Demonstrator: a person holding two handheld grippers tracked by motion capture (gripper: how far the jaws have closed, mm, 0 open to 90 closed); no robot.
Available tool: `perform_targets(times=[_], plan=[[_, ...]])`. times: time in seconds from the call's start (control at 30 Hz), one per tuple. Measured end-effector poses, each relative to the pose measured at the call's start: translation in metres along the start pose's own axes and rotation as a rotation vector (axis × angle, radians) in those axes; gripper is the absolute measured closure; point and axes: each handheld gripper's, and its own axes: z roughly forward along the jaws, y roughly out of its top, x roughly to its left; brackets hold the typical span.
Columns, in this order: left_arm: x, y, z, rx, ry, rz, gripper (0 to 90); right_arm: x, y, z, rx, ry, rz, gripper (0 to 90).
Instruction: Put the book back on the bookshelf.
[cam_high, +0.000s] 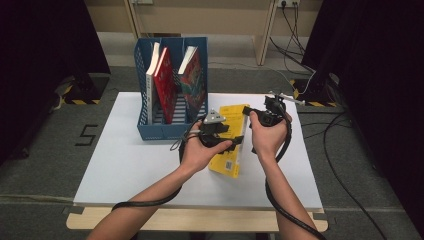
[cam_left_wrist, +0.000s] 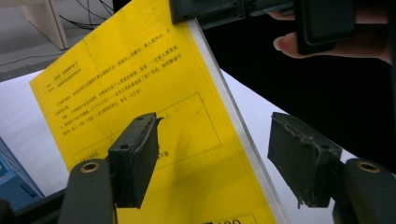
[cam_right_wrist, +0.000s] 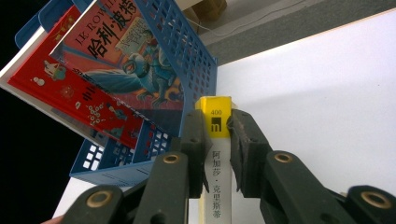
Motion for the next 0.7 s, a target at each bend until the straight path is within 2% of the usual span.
perform_targets(times=[0.07,0.17,0.7], plan=[[-0.001,0.001,0.001,0.003,0.003,0.001,32.8,0.001,0.0,0.0,0.0,-0.001,0.001,77.3],[-0.003,0.003,0.007,0.009,0.038,0.02,32.6,0.001,0.0,0.0,0.001,0.0,-0.001,77.3],[-0.009,0.005,0.022,0.033,0.1,0.076,32.4,0.004,-0.001,0.0,-0.005,0.003,-0.006,77.2]])
